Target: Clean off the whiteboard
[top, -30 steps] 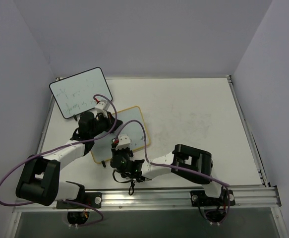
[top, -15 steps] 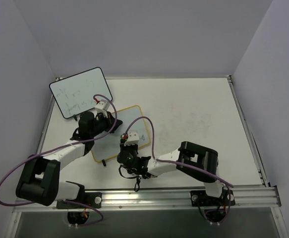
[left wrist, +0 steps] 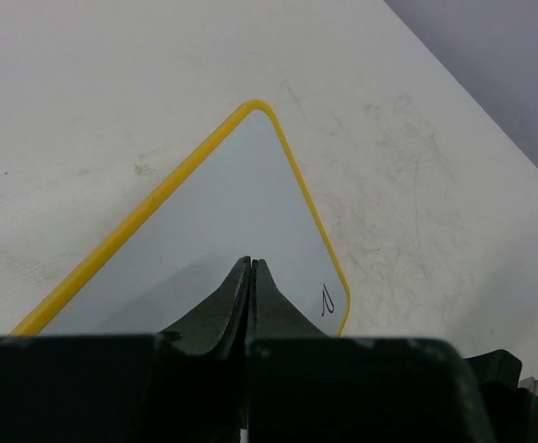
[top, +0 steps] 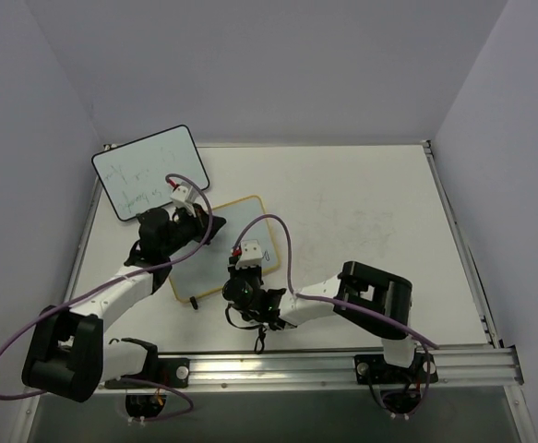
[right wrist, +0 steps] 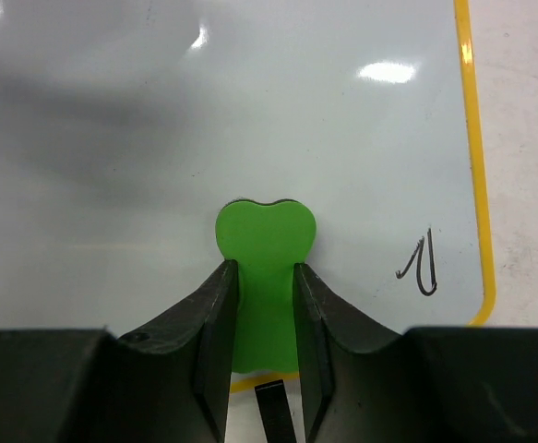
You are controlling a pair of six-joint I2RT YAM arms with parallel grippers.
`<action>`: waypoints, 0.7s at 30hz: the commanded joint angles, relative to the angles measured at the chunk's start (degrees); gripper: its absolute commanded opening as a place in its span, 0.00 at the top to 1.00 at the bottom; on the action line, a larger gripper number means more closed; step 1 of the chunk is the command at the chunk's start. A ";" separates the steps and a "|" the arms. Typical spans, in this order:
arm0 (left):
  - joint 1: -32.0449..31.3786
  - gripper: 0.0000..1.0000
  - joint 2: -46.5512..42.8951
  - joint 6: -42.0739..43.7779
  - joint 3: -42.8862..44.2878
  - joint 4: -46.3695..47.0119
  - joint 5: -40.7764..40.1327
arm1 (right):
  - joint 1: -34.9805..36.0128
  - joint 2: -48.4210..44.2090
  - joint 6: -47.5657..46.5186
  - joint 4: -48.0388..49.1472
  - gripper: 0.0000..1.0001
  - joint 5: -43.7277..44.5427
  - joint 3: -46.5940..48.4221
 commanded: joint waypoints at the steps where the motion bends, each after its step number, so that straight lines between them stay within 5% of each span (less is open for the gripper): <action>1: -0.06 0.98 -3.56 -1.74 1.89 0.25 -1.37 | -0.75 -1.91 -2.91 -4.67 1.00 1.46 -0.93; 8: -0.06 0.91 -2.43 -5.69 6.37 -2.73 -13.75 | -0.49 -6.82 -4.31 -6.07 1.00 1.28 -0.66; 21: -0.85 0.83 18.56 -6.66 32.29 -20.21 -26.68 | -5.50 -14.57 -4.31 -10.90 1.00 1.54 -1.45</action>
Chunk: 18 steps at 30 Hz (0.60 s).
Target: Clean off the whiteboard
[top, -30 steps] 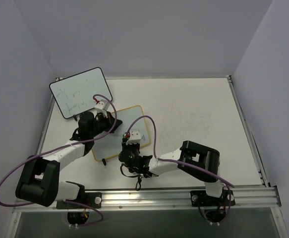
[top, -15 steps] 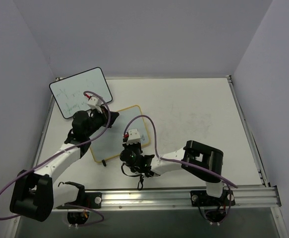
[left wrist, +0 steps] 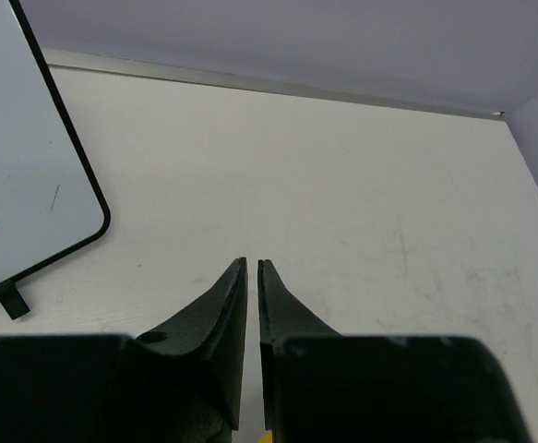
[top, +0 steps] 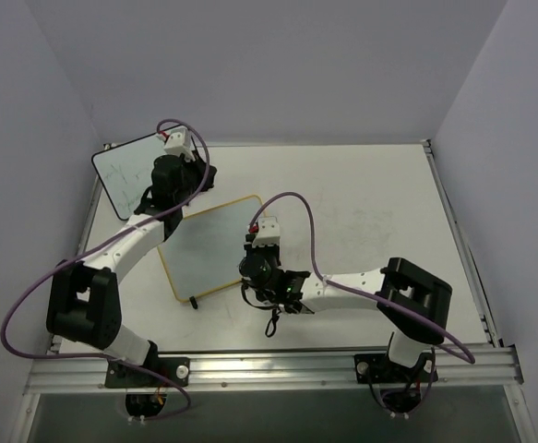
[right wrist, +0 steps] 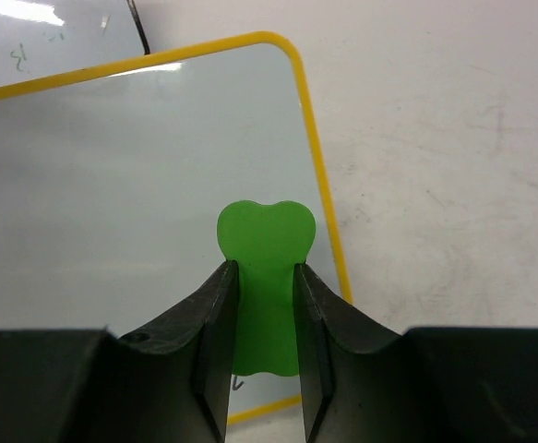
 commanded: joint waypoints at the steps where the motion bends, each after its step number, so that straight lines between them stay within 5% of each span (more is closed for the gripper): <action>1: -1.04 0.83 4.02 -0.65 6.62 -8.68 -5.35 | -1.28 -1.94 0.08 -2.58 1.00 1.76 -0.27; 18: -3.33 0.83 5.00 -1.35 -0.13 -9.75 -8.61 | -5.24 -4.05 -2.56 4.63 1.00 -2.90 -6.42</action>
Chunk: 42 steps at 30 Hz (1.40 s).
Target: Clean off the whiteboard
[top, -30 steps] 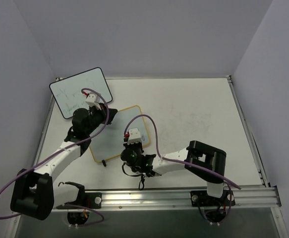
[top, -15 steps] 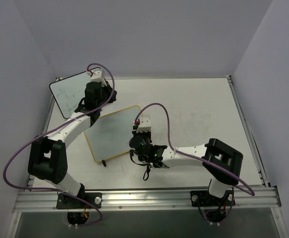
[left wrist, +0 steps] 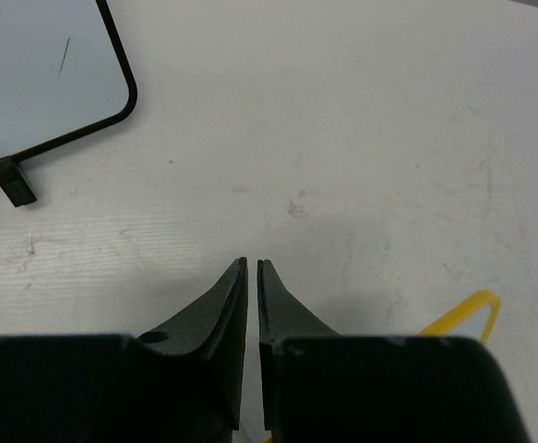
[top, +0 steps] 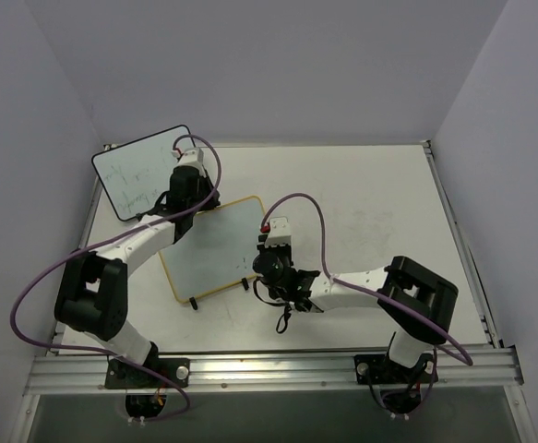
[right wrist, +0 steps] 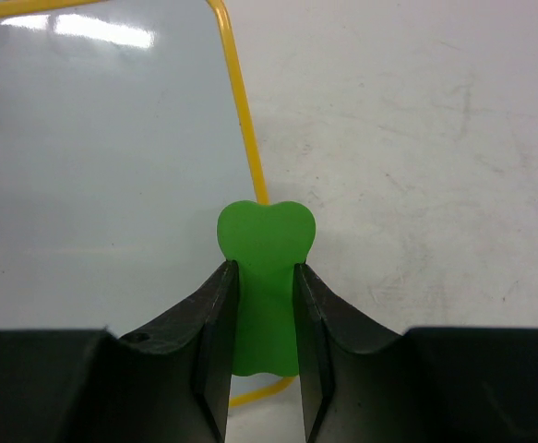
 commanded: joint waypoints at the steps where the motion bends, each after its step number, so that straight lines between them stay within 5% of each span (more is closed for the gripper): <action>1: -0.40 0.83 -0.71 -0.50 -2.54 0.85 -1.27 | -0.60 -2.86 -0.79 2.75 1.00 0.64 -0.39; 42: -0.40 0.84 -7.57 0.82 -8.70 1.64 -0.65 | 2.47 7.59 -5.36 19.71 1.00 4.86 -6.02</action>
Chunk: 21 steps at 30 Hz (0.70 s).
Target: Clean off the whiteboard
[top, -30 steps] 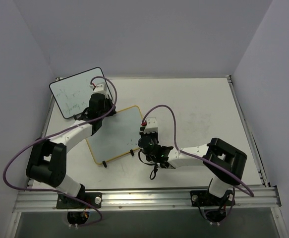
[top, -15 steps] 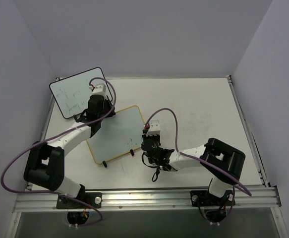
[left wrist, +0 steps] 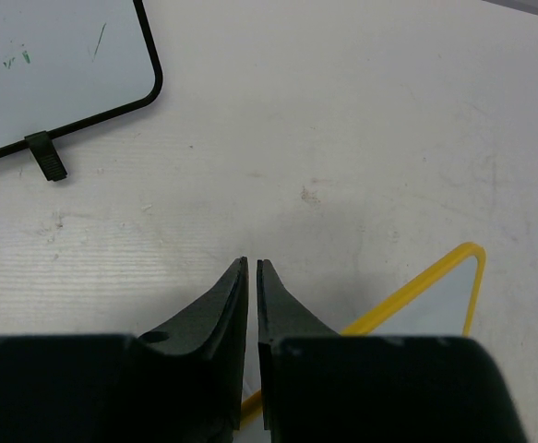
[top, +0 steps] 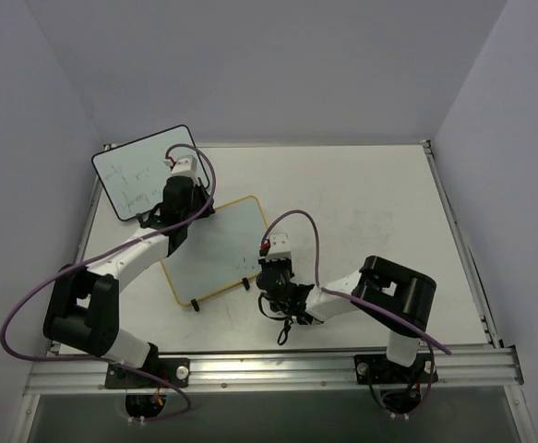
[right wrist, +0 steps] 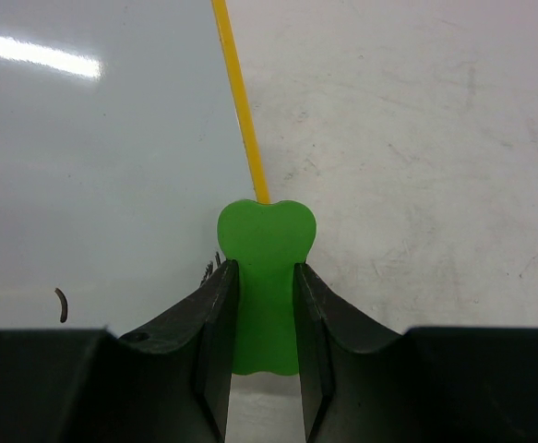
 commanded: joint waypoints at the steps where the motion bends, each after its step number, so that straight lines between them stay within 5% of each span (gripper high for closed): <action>1: -0.27 0.84 -1.34 0.66 -0.87 -1.09 1.18 | 0.55 0.69 -1.14 2.20 1.00 1.50 1.52; 21: -0.19 0.84 -0.72 0.40 -1.84 -0.12 1.36 | 6.17 6.31 -4.66 -0.34 1.00 -6.94 12.16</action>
